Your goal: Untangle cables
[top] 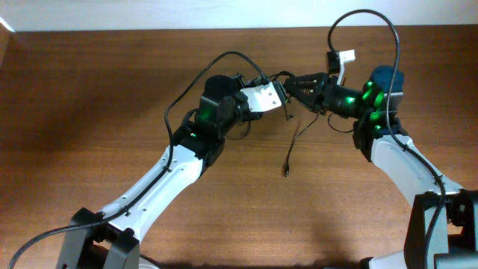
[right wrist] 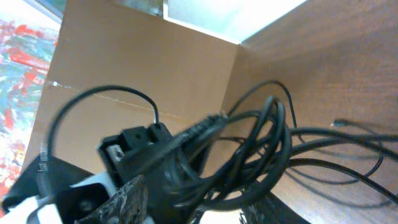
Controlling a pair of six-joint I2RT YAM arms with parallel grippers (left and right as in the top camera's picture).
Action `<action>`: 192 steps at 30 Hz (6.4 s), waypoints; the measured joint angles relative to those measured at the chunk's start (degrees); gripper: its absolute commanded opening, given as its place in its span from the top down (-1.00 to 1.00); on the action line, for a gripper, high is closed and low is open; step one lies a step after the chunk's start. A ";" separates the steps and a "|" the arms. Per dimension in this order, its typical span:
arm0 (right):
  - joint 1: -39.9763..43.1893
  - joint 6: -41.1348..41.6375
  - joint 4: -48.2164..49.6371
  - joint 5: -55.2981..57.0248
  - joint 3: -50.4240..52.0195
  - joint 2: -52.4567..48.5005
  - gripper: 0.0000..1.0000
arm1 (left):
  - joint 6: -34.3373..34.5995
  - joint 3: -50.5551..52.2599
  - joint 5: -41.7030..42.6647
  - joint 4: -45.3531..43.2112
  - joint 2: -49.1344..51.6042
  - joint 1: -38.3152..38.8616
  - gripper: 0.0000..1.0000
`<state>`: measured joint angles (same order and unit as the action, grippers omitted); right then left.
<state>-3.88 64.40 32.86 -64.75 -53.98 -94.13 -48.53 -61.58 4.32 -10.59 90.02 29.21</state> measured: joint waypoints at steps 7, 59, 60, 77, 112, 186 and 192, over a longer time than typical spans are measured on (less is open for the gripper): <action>-1.01 -0.07 -0.74 -0.63 0.00 0.00 0.25 | -1.44 0.02 -0.07 -1.22 0.00 0.13 1.00; -1.05 2.67 13.16 -2.73 0.15 0.04 -0.98 | 1.99 0.02 -9.68 -3.91 0.00 0.24 1.00; -1.05 2.73 12.33 -2.10 0.15 0.04 -0.99 | 1.11 0.02 -9.27 -4.07 -0.02 0.26 1.00; -1.05 2.71 6.32 3.26 0.15 0.04 0.92 | -0.57 0.02 -4.28 -5.09 0.00 0.46 1.00; -1.11 1.18 54.90 -23.69 0.35 0.00 0.92 | 36.85 -0.07 -22.88 14.95 -0.13 -4.63 1.00; -4.37 2.86 -2.82 6.34 0.17 0.00 0.92 | 12.20 0.13 7.15 9.97 -0.46 -4.57 1.00; -4.37 1.03 28.87 -1.99 0.61 -0.20 0.92 | 15.41 0.13 3.65 9.70 -0.57 -4.46 1.00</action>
<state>-8.25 65.43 61.73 -66.74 -53.36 -94.32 -33.12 -61.45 7.97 -0.89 89.45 24.75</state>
